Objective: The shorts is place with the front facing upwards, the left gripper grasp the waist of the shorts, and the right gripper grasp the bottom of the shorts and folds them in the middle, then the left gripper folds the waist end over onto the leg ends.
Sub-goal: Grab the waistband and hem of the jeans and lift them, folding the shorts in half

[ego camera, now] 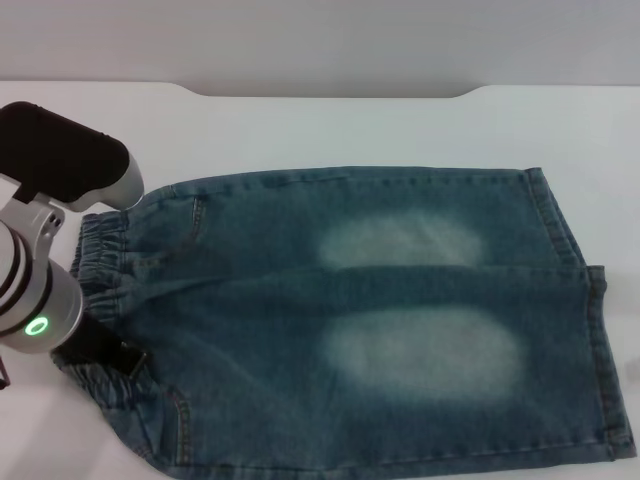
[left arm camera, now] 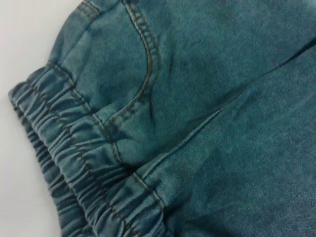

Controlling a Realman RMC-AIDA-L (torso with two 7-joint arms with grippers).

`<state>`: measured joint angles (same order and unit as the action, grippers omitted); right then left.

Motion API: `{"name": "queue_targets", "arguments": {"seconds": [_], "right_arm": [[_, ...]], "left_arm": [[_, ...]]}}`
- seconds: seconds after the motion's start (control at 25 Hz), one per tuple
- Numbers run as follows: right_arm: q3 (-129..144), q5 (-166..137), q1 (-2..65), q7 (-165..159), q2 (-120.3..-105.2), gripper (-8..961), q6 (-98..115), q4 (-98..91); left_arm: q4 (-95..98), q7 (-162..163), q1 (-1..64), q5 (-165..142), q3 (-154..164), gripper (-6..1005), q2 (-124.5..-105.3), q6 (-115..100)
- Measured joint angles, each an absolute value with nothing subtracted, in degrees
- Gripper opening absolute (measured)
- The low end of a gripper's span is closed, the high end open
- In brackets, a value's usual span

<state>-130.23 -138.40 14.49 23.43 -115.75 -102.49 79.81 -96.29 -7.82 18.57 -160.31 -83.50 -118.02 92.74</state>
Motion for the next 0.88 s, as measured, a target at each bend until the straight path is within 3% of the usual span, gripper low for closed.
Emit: {"name": "queue_targets", "arguments": {"seconds": [0.44, 0.64, 0.88], "right_arm": [[-129.51, -139.28, 14.43, 23.22, -116.39, 449, -102.57, 76.84], [-129.33, -139.30, 14.78, 23.08, -116.68, 684, -102.59, 75.92], [-129.27, -138.93, 15.15, 22.93, -116.93, 702, -102.64, 74.68]], "left_arm": [[-95.59, -8.23, 18.45, -160.07, -83.50, 33, -118.04, 92.20], [-95.58, -8.25, 18.27, -159.93, -83.33, 33, -118.04, 92.11], [-95.52, -8.26, 18.20, -159.87, -83.18, 33, -118.04, 92.09]]}}
